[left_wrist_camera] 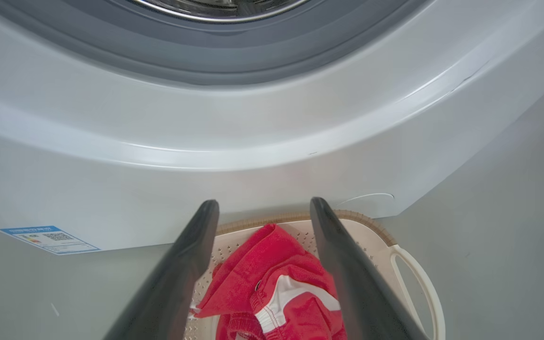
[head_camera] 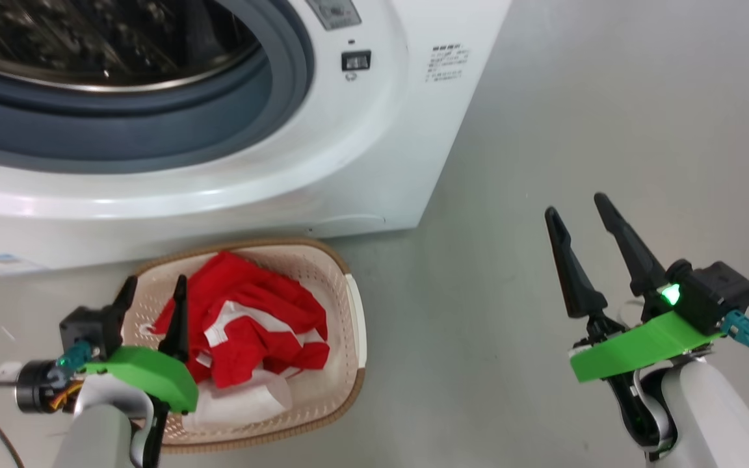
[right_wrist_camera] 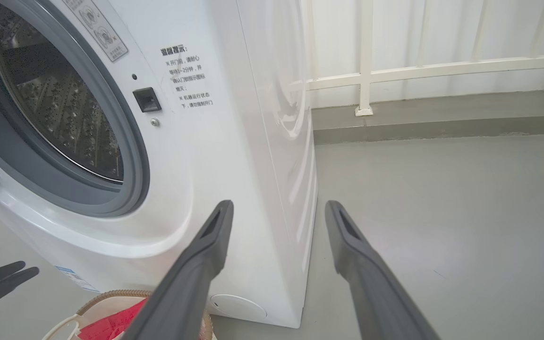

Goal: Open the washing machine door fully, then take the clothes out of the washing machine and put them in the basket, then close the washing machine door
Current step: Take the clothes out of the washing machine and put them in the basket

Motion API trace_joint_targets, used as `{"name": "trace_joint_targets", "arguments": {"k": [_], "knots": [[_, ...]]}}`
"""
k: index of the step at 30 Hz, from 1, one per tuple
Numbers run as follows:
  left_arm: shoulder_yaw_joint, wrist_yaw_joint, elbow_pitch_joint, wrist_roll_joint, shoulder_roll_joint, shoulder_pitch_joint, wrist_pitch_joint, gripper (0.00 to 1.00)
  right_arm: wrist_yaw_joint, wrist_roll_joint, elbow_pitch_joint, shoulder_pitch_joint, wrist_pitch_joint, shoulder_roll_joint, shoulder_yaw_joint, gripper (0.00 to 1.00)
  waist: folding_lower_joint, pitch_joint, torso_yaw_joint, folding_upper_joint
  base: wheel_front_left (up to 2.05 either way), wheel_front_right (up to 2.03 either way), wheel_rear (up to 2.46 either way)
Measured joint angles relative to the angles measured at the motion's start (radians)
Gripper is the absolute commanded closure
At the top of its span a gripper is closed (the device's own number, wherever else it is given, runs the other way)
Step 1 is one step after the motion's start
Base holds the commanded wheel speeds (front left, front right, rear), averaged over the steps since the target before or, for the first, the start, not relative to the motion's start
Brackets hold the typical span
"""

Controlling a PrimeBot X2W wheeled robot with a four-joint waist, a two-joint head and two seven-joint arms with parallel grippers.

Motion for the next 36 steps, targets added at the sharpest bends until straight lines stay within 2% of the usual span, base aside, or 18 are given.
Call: {"name": "trace_joint_targets", "arguments": {"k": [20, 36], "knots": [[0.051, 0.000, -0.336, 0.014, -0.026, 0.246, 0.000, 0.00, 0.000, 0.024, 0.012, 0.157, 0.000, -0.012, -0.014, 0.00, 0.0000, -0.214, 0.026, 0.0000, 0.00, 0.00, 0.00], [0.104, 0.000, -0.576, 0.015, -0.027, 0.444, 0.000, 0.00, 0.000, 0.024, 0.002, 0.238, 0.000, -0.023, -0.039, 0.00, 0.0000, -0.307, 0.031, -0.0001, 0.00, 0.00, 0.00]]}}
